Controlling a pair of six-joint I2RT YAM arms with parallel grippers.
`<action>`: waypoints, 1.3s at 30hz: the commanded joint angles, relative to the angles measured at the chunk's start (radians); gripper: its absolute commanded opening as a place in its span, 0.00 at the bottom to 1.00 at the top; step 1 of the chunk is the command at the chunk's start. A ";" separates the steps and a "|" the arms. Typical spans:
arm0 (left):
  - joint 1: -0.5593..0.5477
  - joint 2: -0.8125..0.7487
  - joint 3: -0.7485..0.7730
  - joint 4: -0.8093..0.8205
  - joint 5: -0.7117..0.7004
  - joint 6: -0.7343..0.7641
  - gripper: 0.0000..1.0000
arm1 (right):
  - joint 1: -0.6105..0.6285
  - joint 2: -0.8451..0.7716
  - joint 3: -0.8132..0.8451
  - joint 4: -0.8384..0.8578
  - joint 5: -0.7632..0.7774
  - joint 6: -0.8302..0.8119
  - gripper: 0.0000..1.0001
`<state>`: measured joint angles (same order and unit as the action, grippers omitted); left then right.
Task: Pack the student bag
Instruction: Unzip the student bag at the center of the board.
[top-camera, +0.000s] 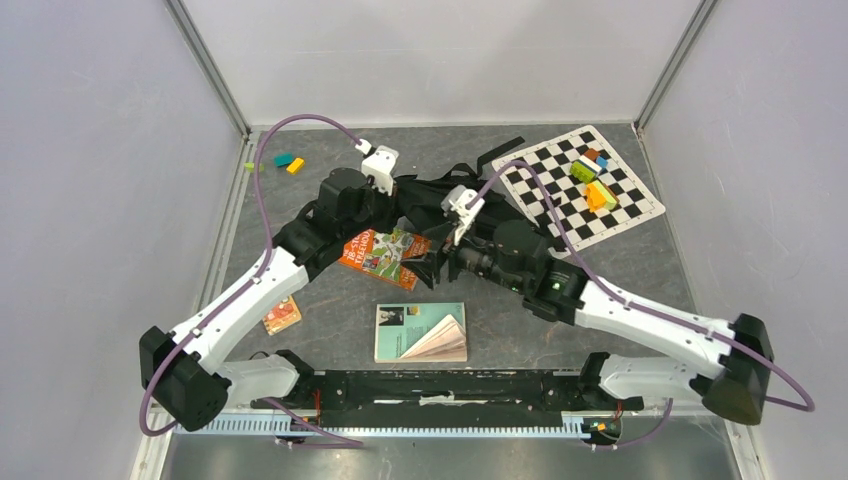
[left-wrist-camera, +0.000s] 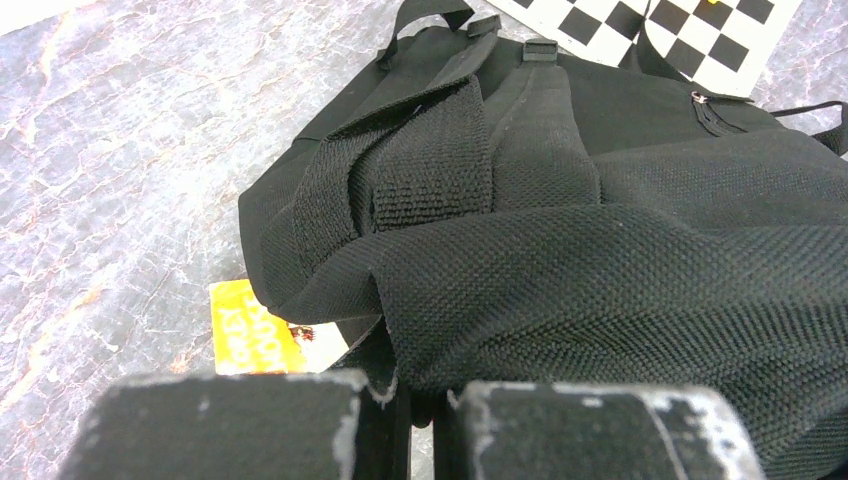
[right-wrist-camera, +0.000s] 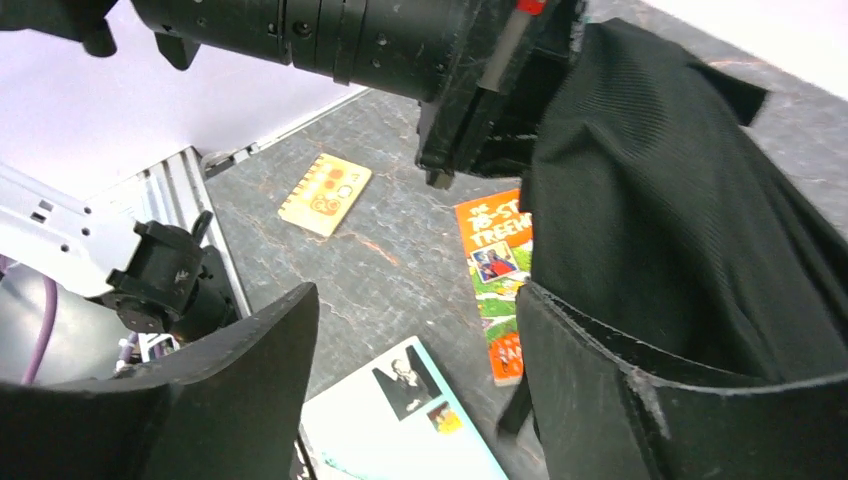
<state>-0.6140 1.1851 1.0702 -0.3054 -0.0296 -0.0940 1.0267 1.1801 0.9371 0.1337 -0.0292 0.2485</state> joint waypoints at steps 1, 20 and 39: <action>-0.004 -0.008 0.045 0.032 -0.054 0.035 0.02 | 0.001 -0.135 -0.053 -0.063 0.064 -0.120 0.82; -0.004 -0.016 0.037 0.042 -0.026 0.020 0.02 | 0.002 -0.252 -0.303 0.030 0.367 -0.420 0.92; -0.004 -0.096 0.006 0.049 0.011 0.063 0.87 | 0.014 -0.135 -0.253 0.315 0.552 -0.438 0.00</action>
<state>-0.6163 1.1778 1.0702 -0.3042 -0.0467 -0.0486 1.0389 1.0599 0.6258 0.3405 0.4587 -0.2047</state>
